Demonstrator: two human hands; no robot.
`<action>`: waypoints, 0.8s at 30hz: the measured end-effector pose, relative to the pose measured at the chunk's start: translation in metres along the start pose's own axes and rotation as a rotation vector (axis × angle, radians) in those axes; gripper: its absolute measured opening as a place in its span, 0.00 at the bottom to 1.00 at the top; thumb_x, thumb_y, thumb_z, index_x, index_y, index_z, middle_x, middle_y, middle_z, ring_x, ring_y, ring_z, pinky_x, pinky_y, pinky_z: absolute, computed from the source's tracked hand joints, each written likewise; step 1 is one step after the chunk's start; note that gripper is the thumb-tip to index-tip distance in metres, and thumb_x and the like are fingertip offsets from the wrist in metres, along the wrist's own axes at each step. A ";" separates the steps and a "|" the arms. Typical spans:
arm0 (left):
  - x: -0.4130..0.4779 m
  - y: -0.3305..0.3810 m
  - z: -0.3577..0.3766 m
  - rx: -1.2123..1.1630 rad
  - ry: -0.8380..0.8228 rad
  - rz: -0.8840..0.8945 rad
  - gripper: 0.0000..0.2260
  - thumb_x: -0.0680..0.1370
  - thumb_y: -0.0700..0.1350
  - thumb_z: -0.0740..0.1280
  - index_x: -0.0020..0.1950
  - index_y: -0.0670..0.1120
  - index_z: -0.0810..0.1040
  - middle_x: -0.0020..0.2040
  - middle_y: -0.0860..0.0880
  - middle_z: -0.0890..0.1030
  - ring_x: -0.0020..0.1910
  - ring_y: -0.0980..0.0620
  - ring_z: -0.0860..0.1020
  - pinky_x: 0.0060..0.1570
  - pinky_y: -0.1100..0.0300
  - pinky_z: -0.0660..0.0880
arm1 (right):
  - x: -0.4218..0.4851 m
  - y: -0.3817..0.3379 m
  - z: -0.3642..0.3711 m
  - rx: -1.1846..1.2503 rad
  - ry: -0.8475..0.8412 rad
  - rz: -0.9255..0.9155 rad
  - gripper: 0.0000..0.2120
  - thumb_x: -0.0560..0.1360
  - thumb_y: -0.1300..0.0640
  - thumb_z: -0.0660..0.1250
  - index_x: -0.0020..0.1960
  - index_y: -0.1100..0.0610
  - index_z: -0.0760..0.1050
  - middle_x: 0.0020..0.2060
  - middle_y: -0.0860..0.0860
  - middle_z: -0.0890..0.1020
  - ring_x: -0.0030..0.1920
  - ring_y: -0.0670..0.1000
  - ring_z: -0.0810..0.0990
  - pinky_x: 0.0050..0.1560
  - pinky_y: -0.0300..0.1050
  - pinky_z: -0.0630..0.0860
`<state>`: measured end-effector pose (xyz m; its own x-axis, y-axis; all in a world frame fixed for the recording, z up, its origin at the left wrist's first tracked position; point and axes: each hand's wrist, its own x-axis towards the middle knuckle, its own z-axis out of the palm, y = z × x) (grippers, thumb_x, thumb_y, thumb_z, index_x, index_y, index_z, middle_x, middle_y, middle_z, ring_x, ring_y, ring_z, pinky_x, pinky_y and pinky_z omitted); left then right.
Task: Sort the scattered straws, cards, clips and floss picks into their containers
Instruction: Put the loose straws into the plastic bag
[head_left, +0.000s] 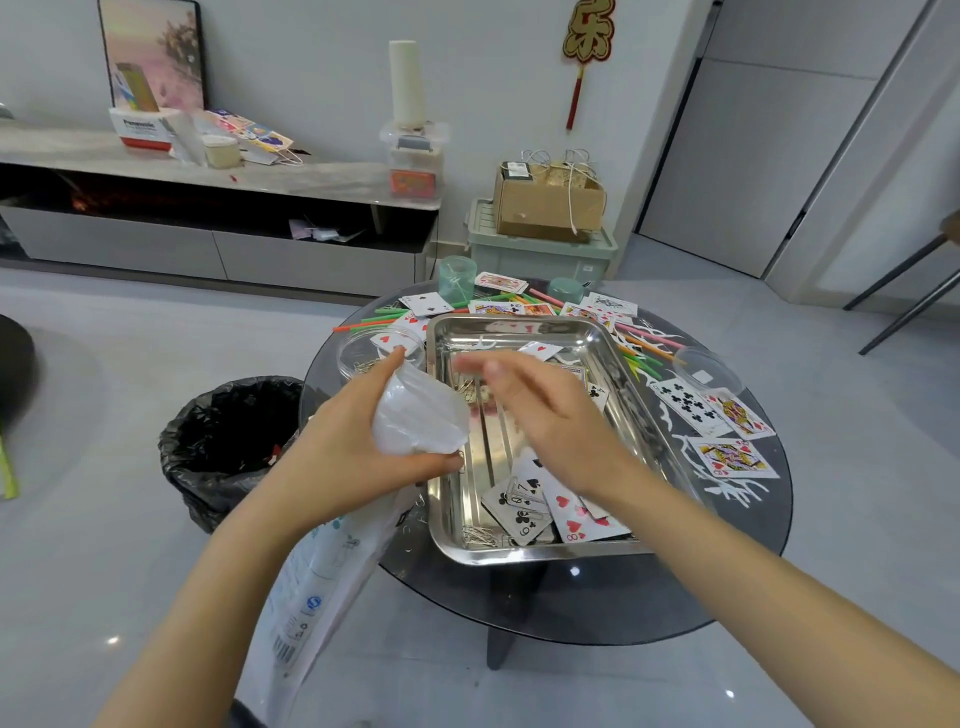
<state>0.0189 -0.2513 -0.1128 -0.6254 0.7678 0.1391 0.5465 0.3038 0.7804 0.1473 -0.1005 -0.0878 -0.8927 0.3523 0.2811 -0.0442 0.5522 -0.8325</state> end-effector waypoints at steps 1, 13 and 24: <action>-0.001 0.000 0.001 0.015 0.007 0.003 0.54 0.53 0.71 0.71 0.76 0.61 0.55 0.70 0.56 0.69 0.67 0.56 0.68 0.65 0.57 0.66 | -0.002 0.008 -0.010 -0.078 0.075 0.036 0.13 0.80 0.50 0.58 0.61 0.50 0.76 0.53 0.37 0.79 0.55 0.32 0.75 0.54 0.27 0.70; 0.003 0.032 0.005 -0.090 0.121 0.162 0.51 0.57 0.67 0.76 0.74 0.67 0.53 0.61 0.78 0.61 0.66 0.61 0.67 0.66 0.56 0.67 | -0.052 0.052 -0.060 -0.426 -0.003 0.387 0.20 0.76 0.44 0.64 0.65 0.50 0.73 0.58 0.44 0.78 0.55 0.42 0.76 0.57 0.41 0.73; 0.040 0.114 0.043 0.366 -0.042 0.408 0.52 0.63 0.60 0.71 0.78 0.54 0.43 0.68 0.44 0.66 0.63 0.44 0.70 0.59 0.54 0.69 | -0.033 -0.016 -0.059 0.395 0.134 0.377 0.17 0.75 0.52 0.70 0.58 0.59 0.72 0.42 0.59 0.85 0.38 0.59 0.85 0.37 0.48 0.83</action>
<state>0.0802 -0.1620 -0.0441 -0.3033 0.8839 0.3559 0.9030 0.1473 0.4037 0.2040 -0.0763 -0.0557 -0.8157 0.5776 -0.0334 0.0792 0.0543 -0.9954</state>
